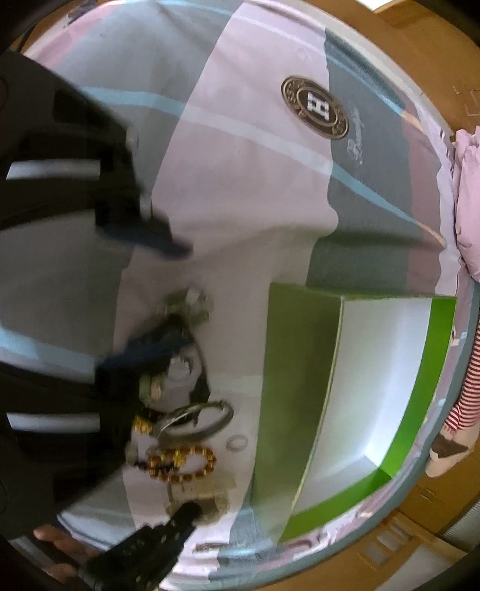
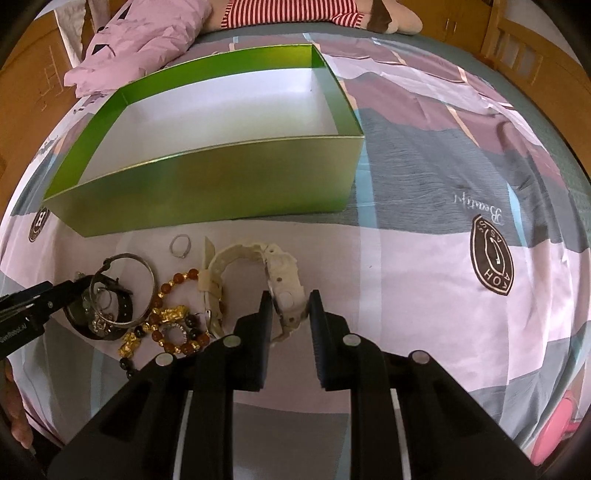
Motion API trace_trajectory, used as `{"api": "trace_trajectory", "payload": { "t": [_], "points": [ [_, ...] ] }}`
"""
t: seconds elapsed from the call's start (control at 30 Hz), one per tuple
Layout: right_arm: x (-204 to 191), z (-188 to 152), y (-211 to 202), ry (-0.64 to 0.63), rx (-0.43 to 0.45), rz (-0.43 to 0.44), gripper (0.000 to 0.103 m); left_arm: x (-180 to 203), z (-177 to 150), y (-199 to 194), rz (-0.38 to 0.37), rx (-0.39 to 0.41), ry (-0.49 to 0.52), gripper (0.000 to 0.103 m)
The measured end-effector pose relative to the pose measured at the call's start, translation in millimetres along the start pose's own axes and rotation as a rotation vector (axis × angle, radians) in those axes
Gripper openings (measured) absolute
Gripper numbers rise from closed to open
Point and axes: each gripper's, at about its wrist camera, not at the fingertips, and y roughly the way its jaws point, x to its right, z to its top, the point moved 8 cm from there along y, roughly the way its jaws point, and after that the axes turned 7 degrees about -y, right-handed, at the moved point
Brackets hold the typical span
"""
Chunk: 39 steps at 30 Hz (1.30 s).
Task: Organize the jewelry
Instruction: 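Move the left tool to the black watch while the right tool approaches the white watch, then close the left tool on the black watch while the right tool grips the white watch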
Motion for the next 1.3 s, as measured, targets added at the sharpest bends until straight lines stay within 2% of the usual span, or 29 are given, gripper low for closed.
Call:
{"api": "trace_trajectory", "payload": {
  "t": [0.03, 0.1, 0.13, 0.27, 0.37, 0.5, 0.67, 0.73, 0.8, 0.83, 0.87, 0.9, 0.93, 0.97, 1.03, 1.13, 1.3],
  "points": [
    [-0.2, 0.0, 0.6, -0.005, 0.001, -0.004, 0.02, 0.8, -1.1, -1.7, -0.021, -0.003, -0.003, 0.011],
    [-1.2, -1.0, -0.1, -0.008, 0.004, -0.009, 0.02, -2.4, 1.6, -7.3, -0.023, 0.017, -0.013, 0.008],
    [-2.2, -0.7, -0.4, -0.007, 0.007, -0.01, 0.02, -3.8, 3.4, -10.3, -0.044, 0.022, -0.026, 0.0],
    [-2.1, 1.3, -4.7, 0.004, 0.026, -0.003, 0.02, -6.0, 13.2, -30.5, -0.137, 0.068, -0.072, 0.0],
    [-2.4, 2.9, -8.5, -0.003, 0.04, -0.01, 0.02, -9.2, 19.4, -41.8, -0.103, 0.128, -0.057, 0.0],
    [-3.3, 1.9, -6.7, -0.009, 0.034, -0.008, 0.02, 3.2, 11.6, -28.1, -0.092, 0.07, -0.023, 0.003],
    [-3.4, -0.5, -4.4, -0.009, 0.02, -0.004, 0.02, 3.7, -5.9, -11.3, -0.01, 0.001, 0.027, 0.007],
    [-3.4, 0.0, -4.1, -0.013, 0.019, -0.006, 0.02, 5.7, -6.9, -13.3, 0.01, 0.01, 0.038, 0.007],
    [-3.6, -0.4, -2.6, -0.016, 0.015, -0.009, 0.02, 6.8, -7.7, -14.1, 0.021, 0.005, 0.049, 0.013],
    [-4.0, -0.5, -1.3, -0.017, 0.013, -0.011, 0.02, 5.6, -8.0, -14.5, 0.025, 0.005, 0.05, 0.027],
    [-4.0, -0.1, -0.2, -0.019, 0.012, -0.015, 0.02, 4.8, -9.0, -12.4, 0.029, -0.009, 0.049, 0.05],
    [-4.9, 0.2, 0.5, -0.021, 0.013, -0.021, 0.02, 4.8, -10.9, -11.0, 0.028, -0.013, 0.047, 0.054],
    [-5.9, 1.1, 0.9, -0.023, 0.016, -0.027, 0.02, 4.2, -11.7, -9.7, 0.032, -0.018, 0.043, 0.052],
    [-6.9, 1.7, 0.9, -0.023, 0.018, -0.031, 0.02, 4.9, -12.5, -8.8, 0.028, -0.024, 0.047, 0.038],
    [-8.5, 2.2, 1.4, -0.026, 0.021, -0.035, 0.02, 8.4, -15.4, -7.0, -0.01, -0.045, 0.052, 0.019],
    [-10.3, 2.2, 1.7, -0.032, 0.023, -0.043, 0.02, 8.8, -15.4, -10.7, -0.004, -0.028, 0.062, 0.011],
    [-9.9, 1.2, 0.6, -0.026, 0.024, -0.034, 0.02, 6.6, -5.0, -29.0, -0.06, 0.038, 0.019, 0.009]
  ]
}}
